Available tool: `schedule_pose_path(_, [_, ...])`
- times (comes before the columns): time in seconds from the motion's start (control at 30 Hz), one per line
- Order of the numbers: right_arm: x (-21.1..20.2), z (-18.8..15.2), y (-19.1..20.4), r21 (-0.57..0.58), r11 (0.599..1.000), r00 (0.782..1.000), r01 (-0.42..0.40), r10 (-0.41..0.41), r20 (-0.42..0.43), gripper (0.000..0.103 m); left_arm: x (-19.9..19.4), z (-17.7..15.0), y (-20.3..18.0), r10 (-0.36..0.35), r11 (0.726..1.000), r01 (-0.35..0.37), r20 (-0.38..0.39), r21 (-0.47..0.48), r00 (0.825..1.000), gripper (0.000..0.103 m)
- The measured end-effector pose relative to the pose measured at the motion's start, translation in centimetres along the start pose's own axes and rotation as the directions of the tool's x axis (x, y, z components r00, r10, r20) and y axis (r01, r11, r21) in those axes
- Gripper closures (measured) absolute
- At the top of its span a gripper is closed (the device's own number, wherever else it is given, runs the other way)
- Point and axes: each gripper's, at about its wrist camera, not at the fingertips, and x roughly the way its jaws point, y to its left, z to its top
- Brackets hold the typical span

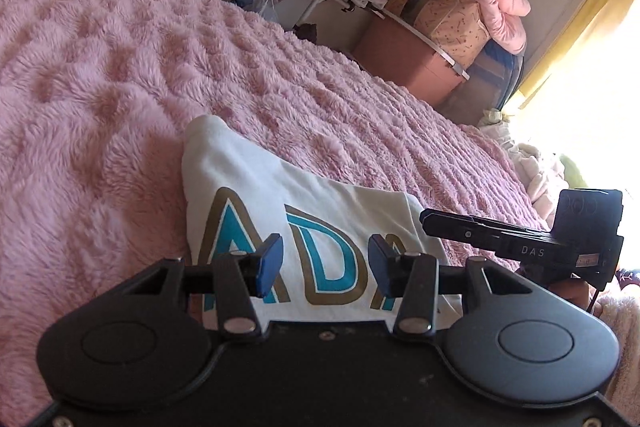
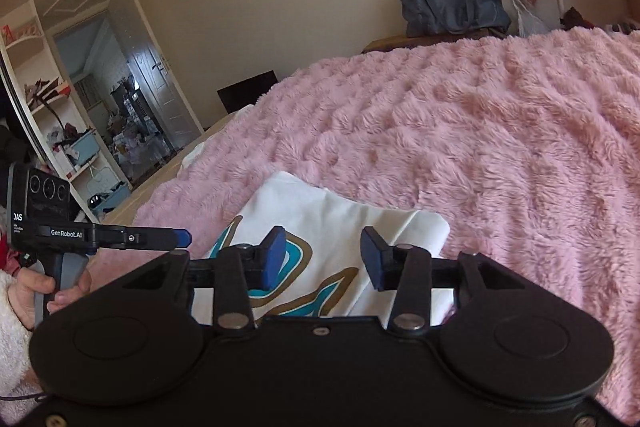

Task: Fold small clothes

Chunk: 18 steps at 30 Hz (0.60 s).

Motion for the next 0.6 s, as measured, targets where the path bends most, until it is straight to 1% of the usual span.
schedule_pose_path(0.07, [1.6,0.0,-0.6,-0.006,0.999,0.998,0.040,-0.040,-0.043,0.063,1.3,-0.2,0.7,0.026,1.000,-0.026,-0.024,-0.017,0.999,0.056])
schedule_pose_path(0.13, [2.3,-0.3,-1.6,0.013,0.997,0.996,0.072,-0.071,-0.056,0.067,2.5,-0.3,1.4,0.025,0.999,-0.027,-0.038,-0.048,0.999,0.055])
schedule_pose_path(0.2, [2.4,-0.9,-2.7,0.061,0.996,0.996,0.072,-0.069,-0.051,0.069,3.2,-0.7,2.2,0.023,0.997,-0.027,-0.053,-0.068,0.998,0.055])
schedule_pose_path(0.33, [3.0,-2.2,-4.4,0.123,0.988,0.995,0.090,-0.084,-0.055,0.080,3.6,-1.0,3.2,0.008,0.993,-0.014,-0.052,-0.121,0.999,0.054])
schedule_pose_path(0.4, [2.9,-2.8,-5.0,0.147,0.985,0.995,0.090,-0.083,-0.053,0.080,3.1,-0.6,2.7,0.012,0.991,-0.019,-0.048,-0.135,0.999,0.055])
schedule_pose_path(0.47, [2.5,-2.7,-5.0,0.166,0.982,0.995,0.092,-0.084,-0.050,0.080,2.1,-0.1,1.5,0.041,0.993,-0.045,-0.039,-0.107,0.998,0.056])
schedule_pose_path(0.53, [1.6,-2.1,-4.1,0.160,0.980,0.993,0.117,-0.111,-0.046,0.079,0.1,-0.1,-1.0,0.082,0.996,-0.083,-0.019,-0.036,0.996,0.055])
schedule_pose_path(0.6, [0.0,-1.4,-2.7,0.142,0.983,0.994,0.113,-0.112,-0.014,0.079,-1.9,-0.7,-3.6,0.125,0.992,-0.125,-0.003,0.018,0.992,0.055])
